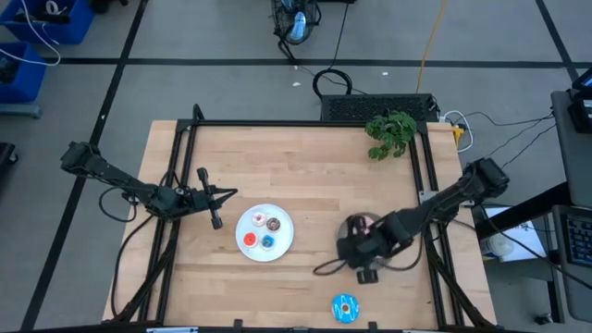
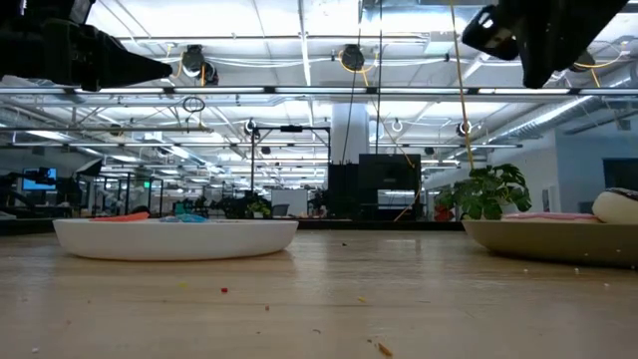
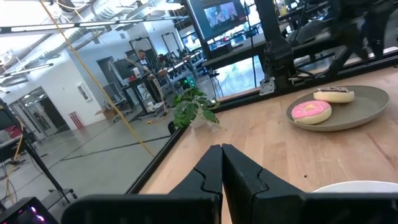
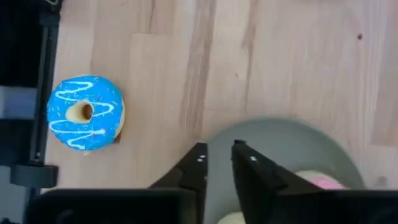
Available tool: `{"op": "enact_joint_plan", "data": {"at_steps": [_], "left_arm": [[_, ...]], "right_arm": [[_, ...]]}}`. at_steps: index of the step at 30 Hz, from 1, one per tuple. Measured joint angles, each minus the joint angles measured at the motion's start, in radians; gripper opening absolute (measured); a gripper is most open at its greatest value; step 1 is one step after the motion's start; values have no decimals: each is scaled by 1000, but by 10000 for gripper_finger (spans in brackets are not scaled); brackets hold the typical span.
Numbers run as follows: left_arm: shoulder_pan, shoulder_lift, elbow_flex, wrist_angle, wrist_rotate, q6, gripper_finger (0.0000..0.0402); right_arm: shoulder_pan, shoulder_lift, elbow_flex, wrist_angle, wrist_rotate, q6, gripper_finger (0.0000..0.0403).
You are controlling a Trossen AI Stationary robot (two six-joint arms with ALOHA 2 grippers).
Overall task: Pick & Place donuts
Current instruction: Put the large blue donut on the gray plate
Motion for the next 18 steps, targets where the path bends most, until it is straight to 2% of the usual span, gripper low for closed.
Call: {"op": "enact_joint_plan", "data": {"at_steps": [3, 5, 8, 12, 18], "left_arm": [[0, 0, 0, 0, 0, 4, 17], [0, 0, 0, 0, 0, 2, 17], [0, 0, 0, 0, 0, -4, 17], [0, 0, 0, -2, 0, -5, 17], [0, 0, 0, -10, 4, -7, 17]], "right_arm": [[29, 103, 102, -53, 2, -63, 17], [44, 175, 181, -116, 1, -111, 5], [56, 269, 287, -184, -2, -138, 11], [60, 370, 378, -192, -16, -144, 7], [83, 427, 391, -138, -140, -113, 3]]}}
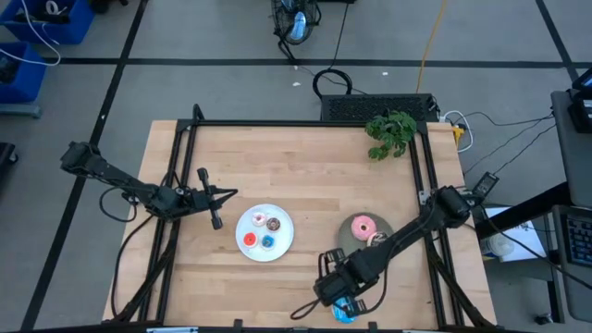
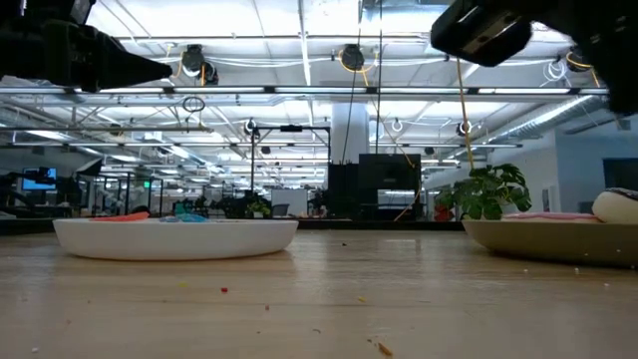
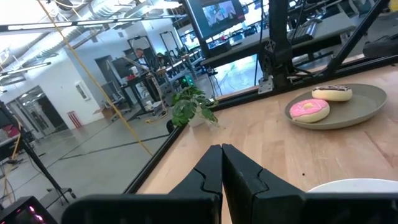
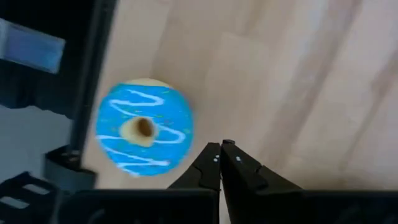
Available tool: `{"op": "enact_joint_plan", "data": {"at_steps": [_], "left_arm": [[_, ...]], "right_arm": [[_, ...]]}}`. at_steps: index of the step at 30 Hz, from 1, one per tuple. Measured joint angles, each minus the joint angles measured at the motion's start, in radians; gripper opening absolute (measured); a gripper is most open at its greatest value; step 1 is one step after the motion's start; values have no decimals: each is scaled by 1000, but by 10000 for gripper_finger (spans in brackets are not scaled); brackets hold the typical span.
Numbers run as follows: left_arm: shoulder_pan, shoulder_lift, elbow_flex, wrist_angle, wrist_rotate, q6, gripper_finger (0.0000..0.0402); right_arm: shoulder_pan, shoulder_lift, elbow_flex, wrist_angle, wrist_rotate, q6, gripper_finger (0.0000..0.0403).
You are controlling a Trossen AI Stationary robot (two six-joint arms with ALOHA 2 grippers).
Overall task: Pick & Place donuts
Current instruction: Put the large blue donut on the gray plate
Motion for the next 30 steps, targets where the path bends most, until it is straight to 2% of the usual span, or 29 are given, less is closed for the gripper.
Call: {"op": "enact_joint_plan", "data": {"at_steps": [9, 12, 15, 21, 24, 30], "left_arm": [[0, 0, 0, 7, 0, 39, 17], [0, 0, 0, 8, 0, 40, 17], [0, 0, 0, 8, 0, 37, 17], [0, 0, 0, 4, 0, -2, 17], [0, 0, 0, 0, 0, -11, 17], [0, 0, 0, 1, 1, -8, 17]], "right_arm": [[39, 0, -7, 39, -16, 71, 2], [51, 2, -17, 79, -21, 74, 19], [62, 0, -17, 114, -11, 43, 60], [73, 1, -19, 112, 101, 47, 166], [74, 0, -48, 157, 110, 39, 214], [91, 1, -136, 190, 107, 35, 275]]}}
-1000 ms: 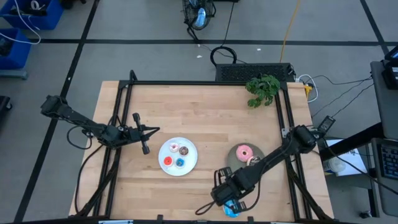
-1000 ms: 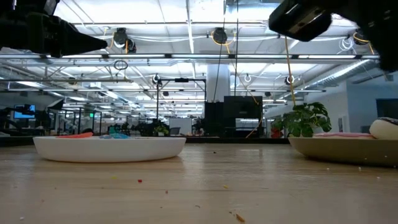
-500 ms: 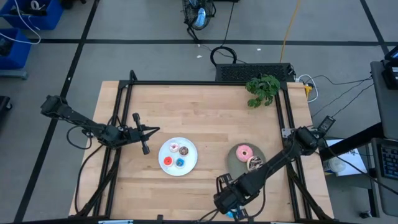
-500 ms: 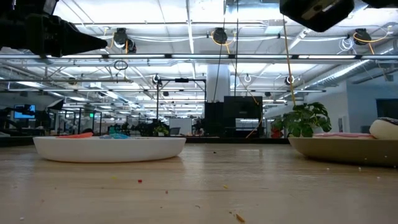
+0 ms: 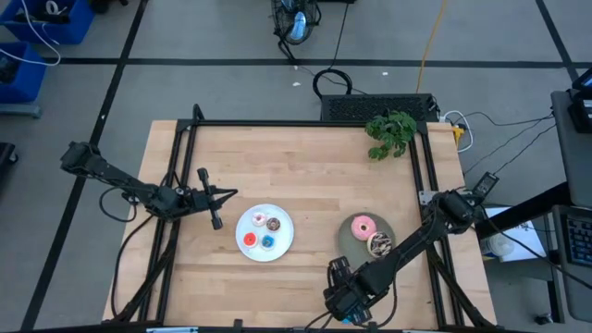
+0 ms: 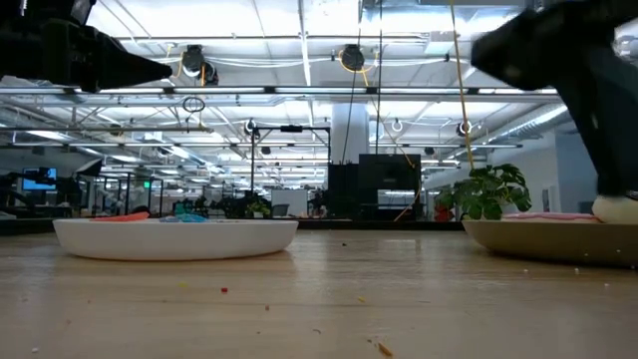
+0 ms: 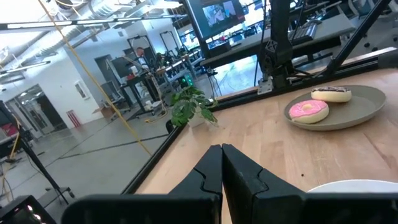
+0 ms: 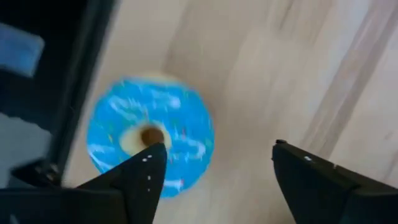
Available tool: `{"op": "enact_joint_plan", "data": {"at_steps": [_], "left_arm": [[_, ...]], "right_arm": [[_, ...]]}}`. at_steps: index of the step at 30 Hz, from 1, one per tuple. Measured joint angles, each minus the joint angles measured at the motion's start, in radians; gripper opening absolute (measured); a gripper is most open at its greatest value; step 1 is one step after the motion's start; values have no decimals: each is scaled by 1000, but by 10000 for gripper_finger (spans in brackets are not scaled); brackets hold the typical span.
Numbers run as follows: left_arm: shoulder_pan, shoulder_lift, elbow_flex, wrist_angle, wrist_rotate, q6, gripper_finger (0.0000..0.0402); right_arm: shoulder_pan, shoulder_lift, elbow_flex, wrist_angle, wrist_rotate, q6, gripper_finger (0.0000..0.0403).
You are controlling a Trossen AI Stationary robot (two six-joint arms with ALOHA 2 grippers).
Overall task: Pick & Place donuts
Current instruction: Put the large blue donut on the gray plate
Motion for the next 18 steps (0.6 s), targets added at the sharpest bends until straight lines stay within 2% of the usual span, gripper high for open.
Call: {"op": "enact_joint_plan", "data": {"at_steps": [5, 18], "left_arm": [[0, 0, 0, 0, 0, 20, 17], [0, 0, 0, 1, 0, 19, 17]], "right_arm": [[8, 0, -49, 92, -25, 14, 290], [32, -1, -182, 270, -28, 43, 279]]}}
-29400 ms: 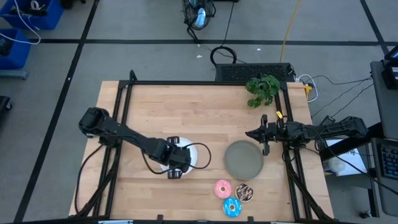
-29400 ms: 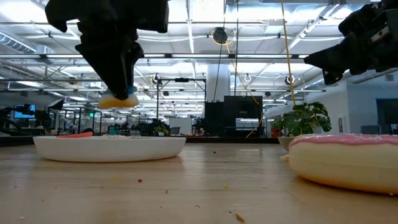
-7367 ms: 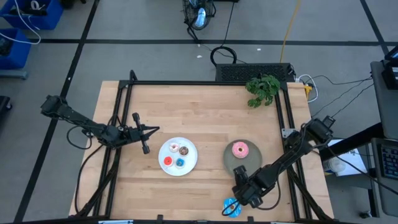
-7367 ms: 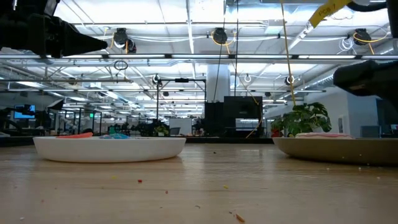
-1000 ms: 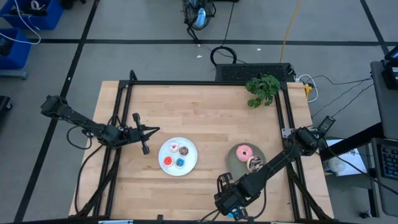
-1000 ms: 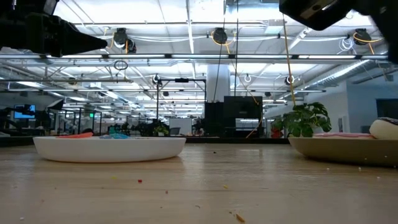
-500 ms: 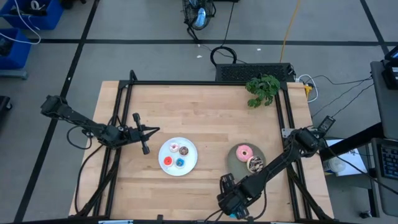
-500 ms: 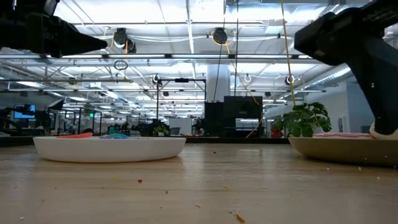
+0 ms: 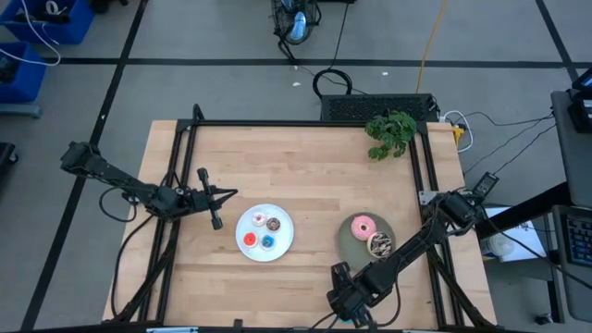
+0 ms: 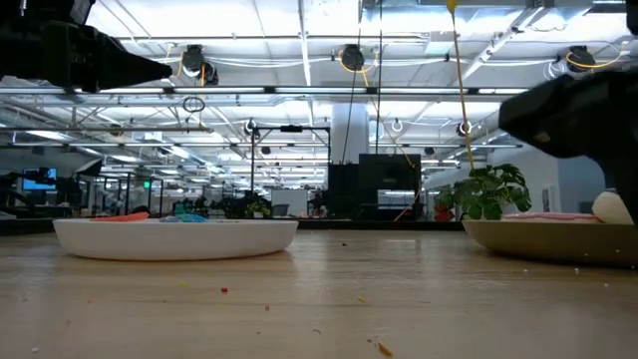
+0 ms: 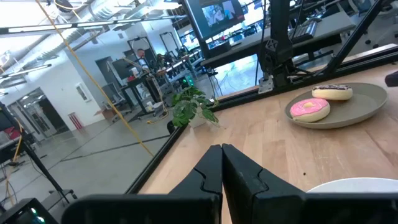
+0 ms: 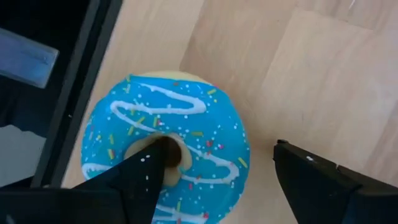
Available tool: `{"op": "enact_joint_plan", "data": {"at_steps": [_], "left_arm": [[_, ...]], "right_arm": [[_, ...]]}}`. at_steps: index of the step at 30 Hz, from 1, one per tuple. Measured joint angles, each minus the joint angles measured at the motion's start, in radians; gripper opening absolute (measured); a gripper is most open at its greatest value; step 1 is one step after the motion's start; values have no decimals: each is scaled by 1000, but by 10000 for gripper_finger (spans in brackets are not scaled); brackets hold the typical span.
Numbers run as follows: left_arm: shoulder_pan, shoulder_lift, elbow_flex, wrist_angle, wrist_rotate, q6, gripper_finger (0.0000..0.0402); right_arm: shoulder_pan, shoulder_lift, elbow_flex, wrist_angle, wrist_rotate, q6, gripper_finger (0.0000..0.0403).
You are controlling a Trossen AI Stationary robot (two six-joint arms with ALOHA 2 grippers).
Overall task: Pick & Place donuts
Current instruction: Put the large blue donut on the gray plate
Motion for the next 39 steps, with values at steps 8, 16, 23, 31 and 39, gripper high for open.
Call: {"op": "enact_joint_plan", "data": {"at_steps": [8, 16, 23, 31, 39], "left_arm": [[0, 0, 0, 0, 0, 1, 17], [0, 0, 0, -1, 0, -20, 17], [0, 0, 0, -1, 0, -22, 17], [0, 0, 0, 0, 0, -16, 17], [0, 0, 0, -2, 0, -16, 17]], "right_arm": [[-10, -6, -63, 40, -53, -16, 262], [-24, -15, -65, 40, -70, -27, 134], [-72, -101, -71, -9, -81, 23, 12], [-165, -311, -67, -175, 8, -18, 26], [-271, -395, -67, -333, 134, -65, 10]]}}
